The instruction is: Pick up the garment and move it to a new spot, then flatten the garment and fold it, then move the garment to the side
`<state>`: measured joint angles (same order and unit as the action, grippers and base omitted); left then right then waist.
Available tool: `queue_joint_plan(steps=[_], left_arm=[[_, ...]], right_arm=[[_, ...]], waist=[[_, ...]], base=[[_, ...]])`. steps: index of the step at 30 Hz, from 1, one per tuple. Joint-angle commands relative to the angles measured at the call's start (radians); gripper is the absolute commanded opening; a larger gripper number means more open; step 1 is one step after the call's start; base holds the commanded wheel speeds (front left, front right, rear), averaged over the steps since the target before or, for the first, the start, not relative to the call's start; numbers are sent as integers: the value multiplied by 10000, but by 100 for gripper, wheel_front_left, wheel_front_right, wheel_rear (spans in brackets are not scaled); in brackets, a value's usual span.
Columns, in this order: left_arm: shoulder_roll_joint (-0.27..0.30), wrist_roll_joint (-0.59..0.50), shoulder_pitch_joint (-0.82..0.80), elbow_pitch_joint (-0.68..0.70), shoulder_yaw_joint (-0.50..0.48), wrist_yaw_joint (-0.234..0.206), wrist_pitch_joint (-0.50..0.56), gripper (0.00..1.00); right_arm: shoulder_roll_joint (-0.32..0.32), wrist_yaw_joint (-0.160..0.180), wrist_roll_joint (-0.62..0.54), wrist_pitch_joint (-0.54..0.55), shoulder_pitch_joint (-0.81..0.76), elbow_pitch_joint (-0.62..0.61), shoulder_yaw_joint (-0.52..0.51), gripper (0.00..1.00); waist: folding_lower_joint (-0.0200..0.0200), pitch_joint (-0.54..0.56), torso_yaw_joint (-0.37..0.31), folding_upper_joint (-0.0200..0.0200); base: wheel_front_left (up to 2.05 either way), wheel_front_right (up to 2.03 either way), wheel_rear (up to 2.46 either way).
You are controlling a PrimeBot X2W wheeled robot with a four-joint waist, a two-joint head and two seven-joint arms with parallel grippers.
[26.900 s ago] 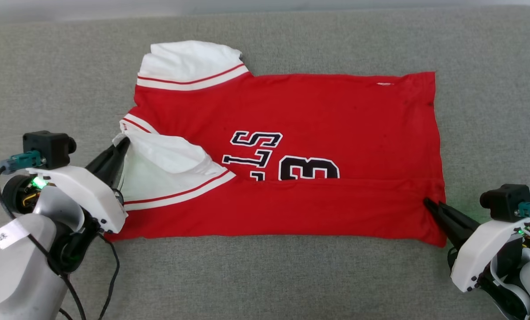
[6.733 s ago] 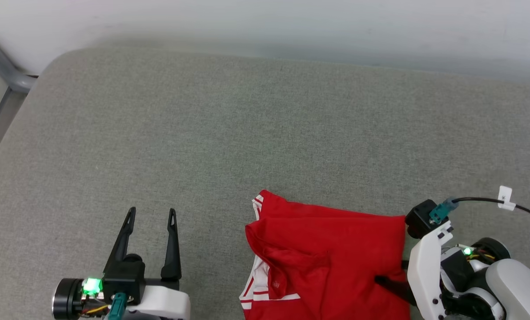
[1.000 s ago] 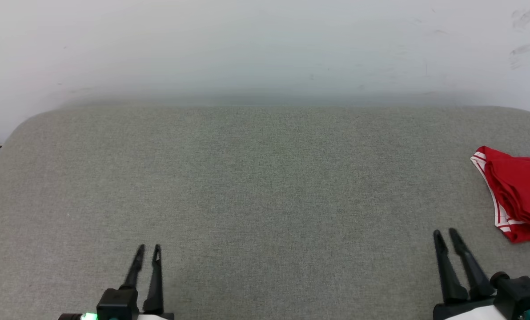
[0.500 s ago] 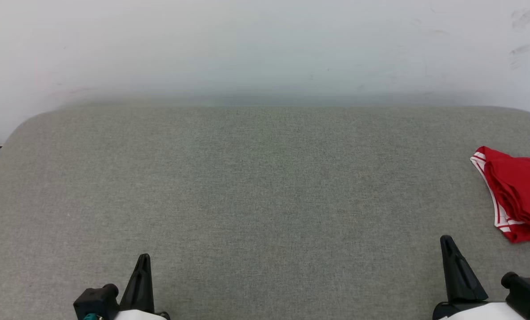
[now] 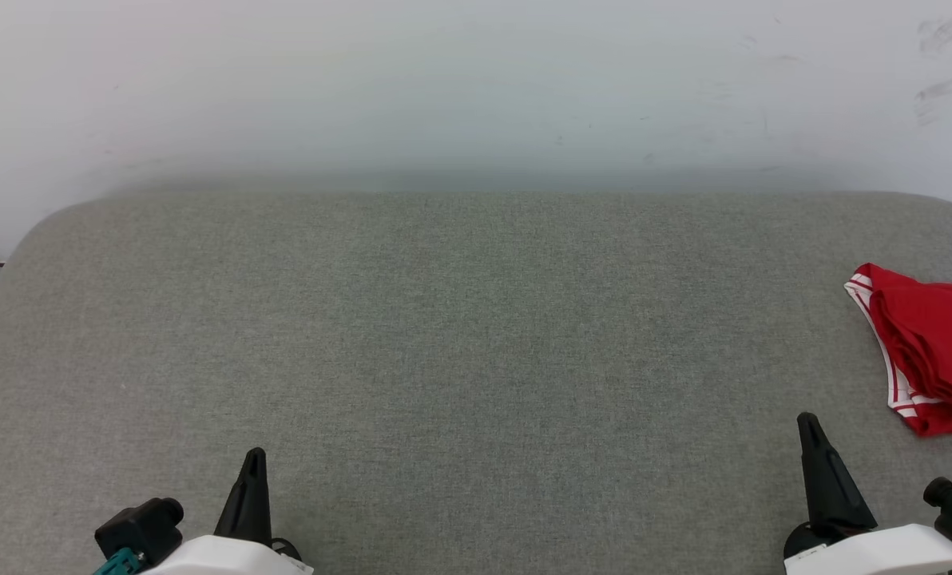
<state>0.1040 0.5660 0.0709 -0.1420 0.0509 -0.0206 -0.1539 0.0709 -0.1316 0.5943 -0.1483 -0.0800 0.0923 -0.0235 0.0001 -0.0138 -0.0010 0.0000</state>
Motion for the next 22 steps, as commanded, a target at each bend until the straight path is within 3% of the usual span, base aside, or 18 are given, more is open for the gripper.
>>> queue_joint_plan(steps=[1, 22], left_arm=[[-1, 456, -297, 62, -103, 83, 77, 0], [-73, 3540, -746, -237, -459, 518, 764, 0]], right_arm=[[108, 4, 474, 63, 323, -63, -16, 0], [155, 6, 3524, 690, 791, 397, -105, 0]], waist=[[-1, 2, 0, 0], [-1, 24, 2, 0]], base=[[0, 0, 0], [0, 0, 0]])
